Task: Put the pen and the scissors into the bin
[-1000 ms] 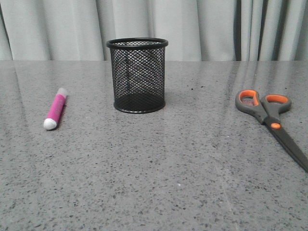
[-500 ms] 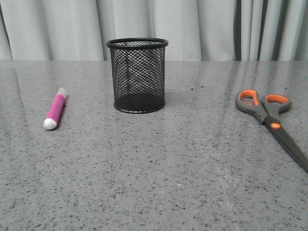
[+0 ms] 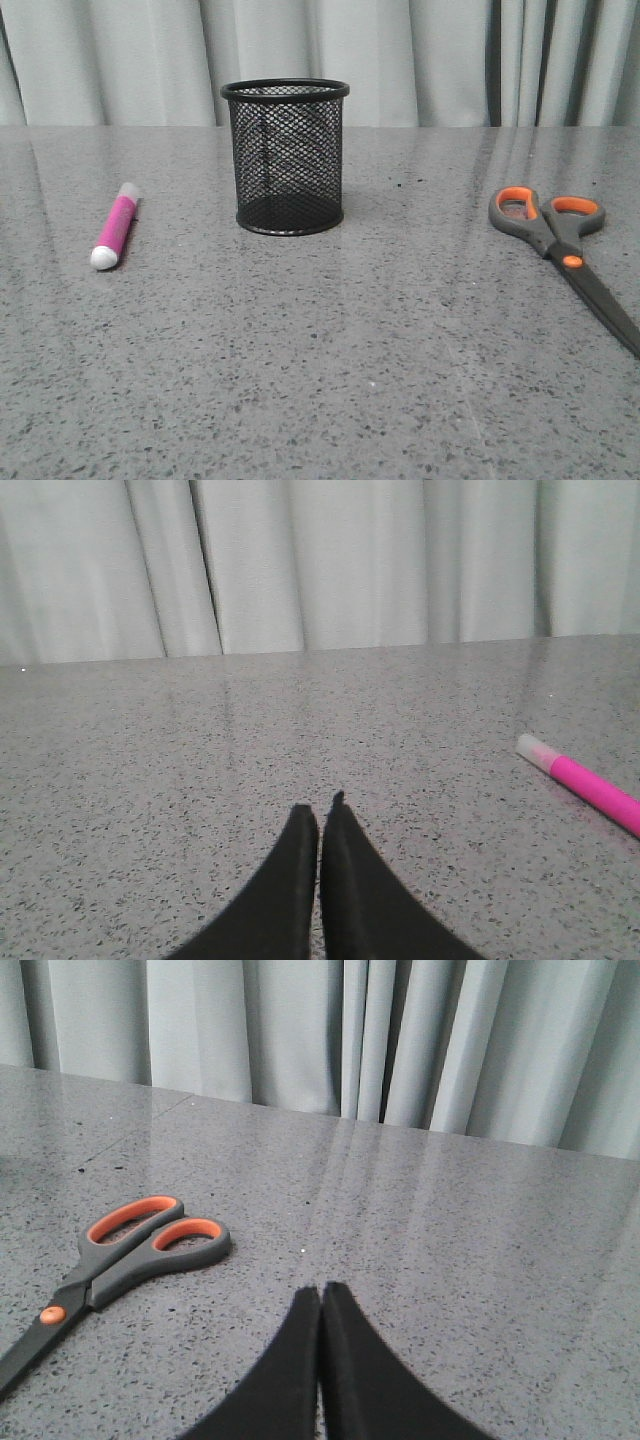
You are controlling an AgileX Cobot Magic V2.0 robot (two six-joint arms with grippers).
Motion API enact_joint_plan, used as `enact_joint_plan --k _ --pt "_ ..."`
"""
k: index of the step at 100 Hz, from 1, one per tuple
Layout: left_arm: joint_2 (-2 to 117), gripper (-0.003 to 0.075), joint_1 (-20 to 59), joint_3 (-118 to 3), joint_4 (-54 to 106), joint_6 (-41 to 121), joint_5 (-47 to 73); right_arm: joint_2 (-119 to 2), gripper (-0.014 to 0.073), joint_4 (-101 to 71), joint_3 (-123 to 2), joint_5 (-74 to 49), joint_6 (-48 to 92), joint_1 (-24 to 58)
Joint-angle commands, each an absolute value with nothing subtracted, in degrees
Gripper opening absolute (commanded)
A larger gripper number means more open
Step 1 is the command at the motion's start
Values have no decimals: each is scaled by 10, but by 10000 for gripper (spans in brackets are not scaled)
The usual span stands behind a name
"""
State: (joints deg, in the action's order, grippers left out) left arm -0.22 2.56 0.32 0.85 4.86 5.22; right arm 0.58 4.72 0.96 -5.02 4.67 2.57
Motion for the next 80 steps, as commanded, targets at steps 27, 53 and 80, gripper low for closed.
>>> enact_joint_plan --k 27,53,80 --pt "-20 -20 25 17 56 47 7 20 -55 42 14 7 49 22" --pt "-20 -20 25 17 256 42 -4 20 -55 -133 14 38 49 22" --pt "-20 -20 27 -3 443 42 17 18 -54 -311 -5 -9 23 22"
